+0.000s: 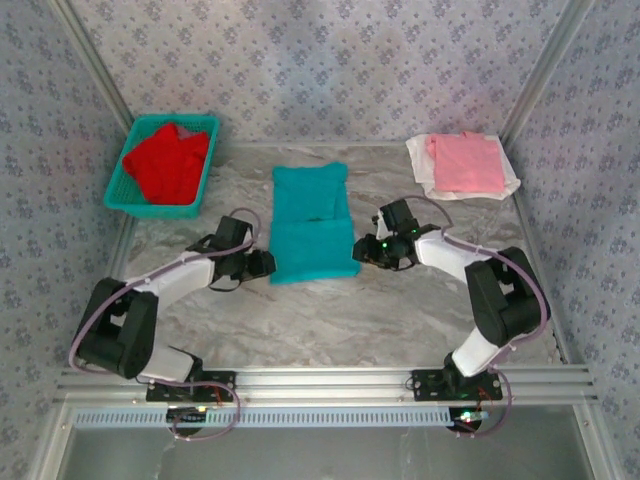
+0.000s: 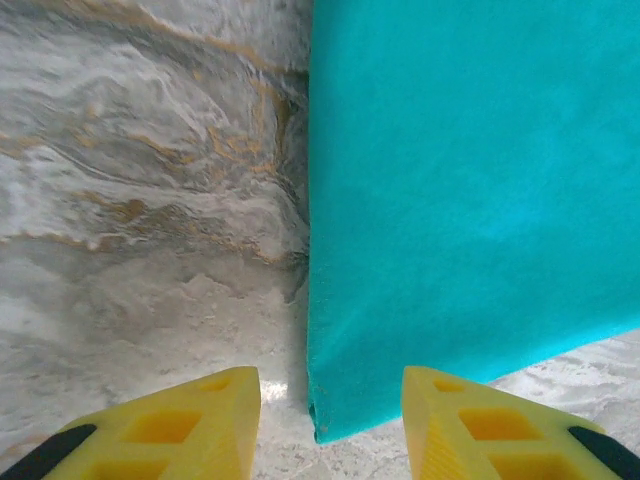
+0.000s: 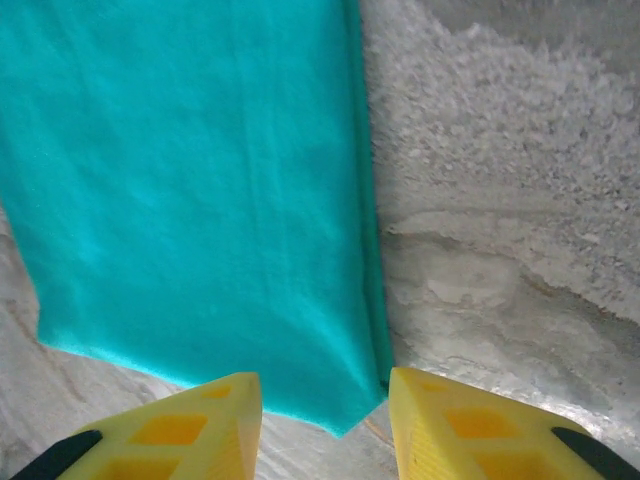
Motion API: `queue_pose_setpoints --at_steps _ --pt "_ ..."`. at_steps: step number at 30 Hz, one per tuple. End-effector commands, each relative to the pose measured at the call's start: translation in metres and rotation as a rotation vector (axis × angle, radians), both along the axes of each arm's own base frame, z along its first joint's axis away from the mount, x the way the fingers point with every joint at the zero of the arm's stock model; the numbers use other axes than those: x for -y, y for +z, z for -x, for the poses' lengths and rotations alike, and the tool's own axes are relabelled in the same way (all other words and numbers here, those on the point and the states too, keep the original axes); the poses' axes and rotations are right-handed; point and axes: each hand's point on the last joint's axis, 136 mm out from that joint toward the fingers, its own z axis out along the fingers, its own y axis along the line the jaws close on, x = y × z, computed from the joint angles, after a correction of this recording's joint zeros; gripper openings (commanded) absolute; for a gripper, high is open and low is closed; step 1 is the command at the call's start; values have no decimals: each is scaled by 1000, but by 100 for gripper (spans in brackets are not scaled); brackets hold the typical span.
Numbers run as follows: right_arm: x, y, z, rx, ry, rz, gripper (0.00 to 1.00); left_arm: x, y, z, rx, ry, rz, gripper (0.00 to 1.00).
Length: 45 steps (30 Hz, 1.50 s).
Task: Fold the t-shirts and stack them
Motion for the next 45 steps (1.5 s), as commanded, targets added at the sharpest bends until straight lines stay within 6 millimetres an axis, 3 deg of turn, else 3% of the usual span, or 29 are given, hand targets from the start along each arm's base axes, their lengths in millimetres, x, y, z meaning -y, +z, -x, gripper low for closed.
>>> queue_pose_setpoints --at_steps 1,10,14,18,23,27,35,41,45 --pt "-8 -3 -1 -31 23 -5 42 13 1 -6 6 -30 58 40" --pt "-10 -17 0 -49 27 20 46 21 -15 -5 -15 -43 77 36" --pt "-22 -23 2 -69 55 -10 44 26 -24 -1 -34 -50 85 33" --pt "-36 -21 7 -57 93 -24 38 29 -30 3 -35 -47 90 29" --pt "-37 -20 8 -55 87 -27 19 30 -33 3 -32 -39 92 19" --pt "-34 -17 5 -40 70 -31 5 24 -36 2 -38 -26 55 0" --pt "-30 6 4 14 51 -69 0 -2 -13 -2 13 45 24 0" --pt "-28 8 22 8 67 -83 0 -5 -10 12 -8 21 22 0" --pt "-26 0 54 -30 78 -89 0 -3 -13 41 -56 -10 34 0"
